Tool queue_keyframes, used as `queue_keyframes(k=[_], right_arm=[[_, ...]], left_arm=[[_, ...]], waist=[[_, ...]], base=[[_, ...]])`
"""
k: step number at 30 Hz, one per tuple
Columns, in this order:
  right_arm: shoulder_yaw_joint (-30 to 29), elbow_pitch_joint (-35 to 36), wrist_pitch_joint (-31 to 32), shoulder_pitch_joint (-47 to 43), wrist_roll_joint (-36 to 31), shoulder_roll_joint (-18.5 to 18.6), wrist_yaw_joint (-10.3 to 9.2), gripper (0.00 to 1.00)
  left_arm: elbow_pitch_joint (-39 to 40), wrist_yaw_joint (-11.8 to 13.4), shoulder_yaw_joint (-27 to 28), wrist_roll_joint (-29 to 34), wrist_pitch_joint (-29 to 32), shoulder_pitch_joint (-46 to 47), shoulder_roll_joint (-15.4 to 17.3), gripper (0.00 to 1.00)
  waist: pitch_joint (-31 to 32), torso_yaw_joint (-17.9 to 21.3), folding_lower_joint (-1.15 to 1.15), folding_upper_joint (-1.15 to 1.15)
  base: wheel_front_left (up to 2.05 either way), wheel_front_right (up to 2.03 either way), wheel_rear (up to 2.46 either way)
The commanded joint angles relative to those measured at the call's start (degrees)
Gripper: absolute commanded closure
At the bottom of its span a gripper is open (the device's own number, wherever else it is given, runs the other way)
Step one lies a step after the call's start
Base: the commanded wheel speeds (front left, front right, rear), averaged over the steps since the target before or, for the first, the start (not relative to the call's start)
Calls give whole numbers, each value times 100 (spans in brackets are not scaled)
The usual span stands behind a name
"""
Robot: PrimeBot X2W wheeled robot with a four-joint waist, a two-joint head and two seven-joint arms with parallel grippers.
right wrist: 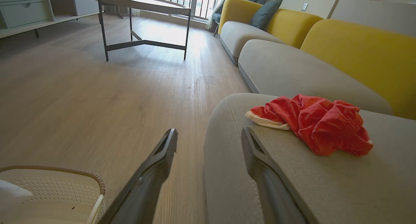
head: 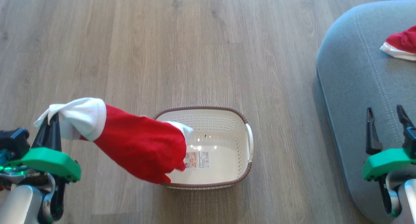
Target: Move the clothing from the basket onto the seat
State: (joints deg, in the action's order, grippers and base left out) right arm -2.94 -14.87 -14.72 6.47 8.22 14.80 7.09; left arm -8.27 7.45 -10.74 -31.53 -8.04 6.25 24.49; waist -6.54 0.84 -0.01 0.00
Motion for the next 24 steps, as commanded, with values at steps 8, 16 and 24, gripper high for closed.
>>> queue_keyframes(k=[8, 16, 24], right_arm=[[141, 131, -28, -11, 102, 222, 40, 0], [152, 110, -28, -17, 134, 258, 40, 0], [159, 107, -28, -29, 139, 255, 40, 0]], left_arm=[[283, 62, 293, -76, 49, 88, 287, 100], [392, 101, 241, -65, 96, 74, 297, 100], [454, 110, 198, -76, 125, 77, 313, 100]], waist=[[174, -86, 1, 0], [233, -134, 1, 0], [281, -150, 1, 0]], base=[[0, 0, 0], [0, 0, 0], [0, 0, 0]])
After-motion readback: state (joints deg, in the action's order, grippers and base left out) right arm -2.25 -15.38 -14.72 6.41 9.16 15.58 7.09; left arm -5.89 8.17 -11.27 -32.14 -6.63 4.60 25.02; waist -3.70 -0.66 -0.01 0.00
